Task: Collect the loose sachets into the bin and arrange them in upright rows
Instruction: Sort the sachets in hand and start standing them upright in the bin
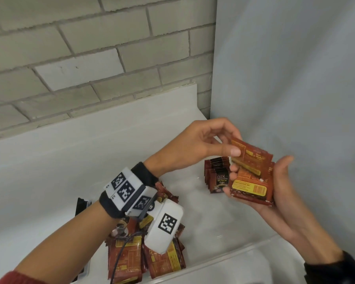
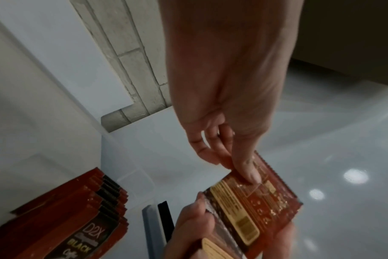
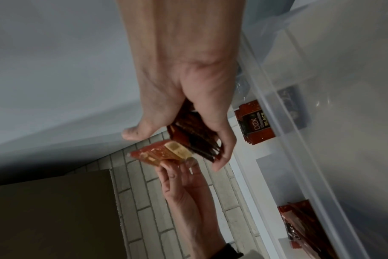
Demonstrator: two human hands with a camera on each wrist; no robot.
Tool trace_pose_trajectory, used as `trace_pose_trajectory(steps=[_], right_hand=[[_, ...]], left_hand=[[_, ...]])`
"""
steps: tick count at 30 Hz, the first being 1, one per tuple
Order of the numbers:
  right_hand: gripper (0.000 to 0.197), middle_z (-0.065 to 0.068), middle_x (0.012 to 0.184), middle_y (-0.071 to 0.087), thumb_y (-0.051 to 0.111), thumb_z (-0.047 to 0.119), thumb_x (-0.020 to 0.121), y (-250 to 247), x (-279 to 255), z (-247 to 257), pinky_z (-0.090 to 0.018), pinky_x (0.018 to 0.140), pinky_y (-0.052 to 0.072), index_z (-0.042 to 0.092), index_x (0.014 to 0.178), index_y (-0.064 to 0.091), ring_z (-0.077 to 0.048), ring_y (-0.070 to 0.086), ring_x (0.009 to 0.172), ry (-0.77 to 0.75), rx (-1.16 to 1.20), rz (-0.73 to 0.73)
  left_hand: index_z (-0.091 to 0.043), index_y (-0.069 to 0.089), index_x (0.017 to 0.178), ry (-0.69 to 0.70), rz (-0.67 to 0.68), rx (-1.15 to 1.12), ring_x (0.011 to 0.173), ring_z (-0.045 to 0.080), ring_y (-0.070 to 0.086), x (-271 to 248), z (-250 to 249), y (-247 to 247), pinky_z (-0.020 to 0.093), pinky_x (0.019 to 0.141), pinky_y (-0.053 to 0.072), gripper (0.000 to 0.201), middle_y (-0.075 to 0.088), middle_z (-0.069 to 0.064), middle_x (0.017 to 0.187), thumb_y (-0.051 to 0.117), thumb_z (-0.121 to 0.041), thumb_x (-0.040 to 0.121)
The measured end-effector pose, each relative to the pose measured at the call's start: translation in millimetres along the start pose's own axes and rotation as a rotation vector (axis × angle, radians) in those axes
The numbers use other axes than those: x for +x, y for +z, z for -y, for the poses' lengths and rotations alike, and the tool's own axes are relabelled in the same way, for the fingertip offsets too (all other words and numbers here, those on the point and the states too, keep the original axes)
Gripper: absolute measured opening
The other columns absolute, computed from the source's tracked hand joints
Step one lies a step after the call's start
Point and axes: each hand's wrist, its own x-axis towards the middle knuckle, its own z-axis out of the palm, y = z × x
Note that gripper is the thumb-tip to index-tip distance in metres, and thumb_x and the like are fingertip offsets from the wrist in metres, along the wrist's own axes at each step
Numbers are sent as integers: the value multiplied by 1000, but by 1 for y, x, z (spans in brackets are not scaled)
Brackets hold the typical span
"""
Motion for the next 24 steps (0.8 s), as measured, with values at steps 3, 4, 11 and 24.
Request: trace_pose_trajectory(steps=[3,4,11,24], right_hand=[[97,-21,96,67,87,63,39,-4,1,0,-43,67,57,8,115,64,-27,69,79,50,68,29],[85,-19,94,67,90,56,42,-4,1,0,-41,66,57,10,110,68,-26,69,77,55,60,49],[30,-8,92,71,78,22,63,-4,-3,6,-26,61,57,17,92,73,-15,70,75,65,61,28],[39,-8,94,72,61,-2,67,0,-3,1,-27,59,56,22,97,62,-22,71,79,-60,16,-41]], left_hand=[[-9,60,88,26,51,-59,90,18,61,-3,0,-1,25,84,50,21,64,8,93,64,11,81],[-8,61,89,26,72,-61,92,18,62,-4,2,-1,26,86,51,21,64,9,95,63,12,81],[-5,65,96,2,60,23,100,23,61,-10,13,0,38,89,54,15,61,14,104,60,5,87],[-9,66,113,-197,95,80,85,20,66,-12,0,3,36,88,55,30,70,11,91,70,-3,83]])
